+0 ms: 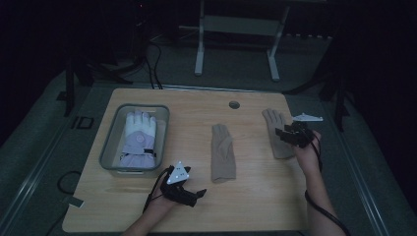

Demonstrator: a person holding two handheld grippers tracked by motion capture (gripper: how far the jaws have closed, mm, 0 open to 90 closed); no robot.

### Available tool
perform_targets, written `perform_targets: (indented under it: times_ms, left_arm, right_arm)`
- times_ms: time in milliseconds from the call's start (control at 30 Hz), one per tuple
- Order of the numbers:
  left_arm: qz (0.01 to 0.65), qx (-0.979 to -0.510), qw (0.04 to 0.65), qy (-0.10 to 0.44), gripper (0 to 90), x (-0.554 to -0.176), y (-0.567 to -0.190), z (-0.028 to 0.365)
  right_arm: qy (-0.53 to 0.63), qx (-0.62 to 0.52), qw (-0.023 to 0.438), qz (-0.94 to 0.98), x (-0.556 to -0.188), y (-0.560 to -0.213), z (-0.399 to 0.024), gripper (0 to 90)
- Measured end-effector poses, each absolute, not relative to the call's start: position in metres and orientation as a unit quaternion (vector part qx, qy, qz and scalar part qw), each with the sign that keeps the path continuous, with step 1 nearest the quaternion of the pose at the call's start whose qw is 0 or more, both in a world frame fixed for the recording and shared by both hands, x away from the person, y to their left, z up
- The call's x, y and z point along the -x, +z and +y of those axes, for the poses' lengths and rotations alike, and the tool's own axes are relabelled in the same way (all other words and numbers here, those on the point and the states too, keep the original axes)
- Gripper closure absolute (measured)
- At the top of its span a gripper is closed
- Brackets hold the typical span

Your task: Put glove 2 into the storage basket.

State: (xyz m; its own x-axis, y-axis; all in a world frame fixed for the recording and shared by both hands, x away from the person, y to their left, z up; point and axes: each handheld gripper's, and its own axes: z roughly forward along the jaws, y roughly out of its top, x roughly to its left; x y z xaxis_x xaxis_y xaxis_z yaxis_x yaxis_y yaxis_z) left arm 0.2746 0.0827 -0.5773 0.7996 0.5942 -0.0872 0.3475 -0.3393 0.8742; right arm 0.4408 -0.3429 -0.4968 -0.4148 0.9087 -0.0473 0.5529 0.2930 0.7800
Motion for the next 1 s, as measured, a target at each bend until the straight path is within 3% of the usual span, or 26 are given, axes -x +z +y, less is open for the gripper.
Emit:
perform_targets:
  times_ms: [600, 667, 733, 767, 1000]
  left_arm:
    - [0.288, -0.808, 0.501, 0.115, 1.6, -0.274, -0.577, 0.083]
    - [0.286, -0.809, 0.500, 0.116, 1.6, -0.274, -0.577, 0.083]
    - [0.286, -0.808, 0.501, 0.118, 1.6, -0.273, -0.577, 0.083]
    - [0.287, -0.808, 0.501, 0.118, 1.6, -0.273, -0.577, 0.083]
    - [0.291, -0.805, 0.502, 0.120, 1.6, -0.274, -0.577, 0.085]
  right_arm:
    - [0.308, -0.520, 0.217, 0.767, -0.485, -0.549, -0.356, 41.5]
    - [0.309, -0.515, 0.217, 0.770, -0.484, -0.549, -0.355, 49.2]
    - [0.312, -0.518, 0.215, 0.767, -0.482, -0.548, -0.355, 70.8]
    - [0.315, -0.523, 0.213, 0.763, -0.481, -0.548, -0.354, 75.3]
    - [0.346, -0.568, 0.197, 0.721, -0.468, -0.540, -0.347, 80.0]
